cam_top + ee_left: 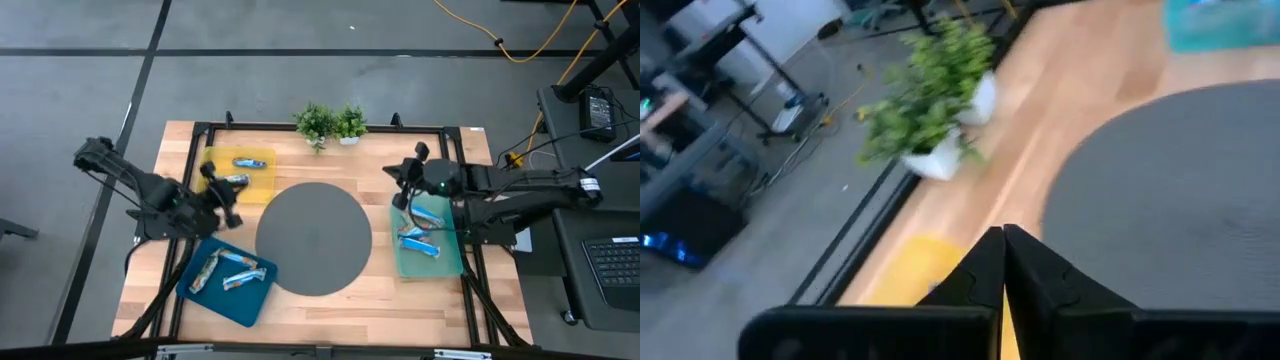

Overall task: Pick and place Granola Bars by type
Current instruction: Return to Home Position

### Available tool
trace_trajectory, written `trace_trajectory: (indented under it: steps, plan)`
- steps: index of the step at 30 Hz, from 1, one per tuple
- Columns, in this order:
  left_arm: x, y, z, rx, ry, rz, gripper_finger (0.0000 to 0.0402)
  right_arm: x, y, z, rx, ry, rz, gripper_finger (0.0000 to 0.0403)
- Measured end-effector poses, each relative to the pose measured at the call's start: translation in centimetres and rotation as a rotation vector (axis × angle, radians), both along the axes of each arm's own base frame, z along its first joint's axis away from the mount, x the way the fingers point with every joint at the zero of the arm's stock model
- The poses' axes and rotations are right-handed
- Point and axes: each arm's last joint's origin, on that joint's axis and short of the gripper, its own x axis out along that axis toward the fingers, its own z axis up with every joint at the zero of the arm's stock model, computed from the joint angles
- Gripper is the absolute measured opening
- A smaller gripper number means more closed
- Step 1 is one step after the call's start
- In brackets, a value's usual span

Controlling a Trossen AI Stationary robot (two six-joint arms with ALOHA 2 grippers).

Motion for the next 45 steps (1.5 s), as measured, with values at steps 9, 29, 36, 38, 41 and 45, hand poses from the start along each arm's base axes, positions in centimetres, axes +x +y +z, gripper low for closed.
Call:
trace_trajectory:
  steps: [9, 29, 36, 38, 41, 45]
  plan:
    - [-5.7, 3.9, -3.7, -0.256, -0.239, -0.007, 0.0001, -1.5, -0.8, -1.4, -0.018, -0.004, -0.038, 0.0015]
    - [-4.3, 4.4, -10.1, -0.315, -0.711, -0.340, 0.0001, -8.0, 0.7, -10.1, -0.108, -0.476, 0.135, 0.0006]
    - [-4.2, 5.4, -11.2, -0.336, -0.651, -0.350, 0.0001, -8.0, 0.7, -11.7, -0.137, -0.423, 0.149, 0.0017]
    - [-4.0, 5.6, -11.4, -0.339, -0.625, -0.361, 0.0002, -8.0, 0.8, -12.0, -0.153, -0.385, 0.181, 0.0012]
    - [-3.9, 6.0, -11.7, -0.358, -0.631, -0.358, 0.0002, -7.9, 0.9, -12.1, -0.149, -0.373, 0.226, 0.0006]
    - [-3.6, 5.9, -12.2, -0.318, -0.535, -0.445, 0.0001, -7.9, 0.9, -12.1, -0.145, -0.375, 0.241, 0.0012]
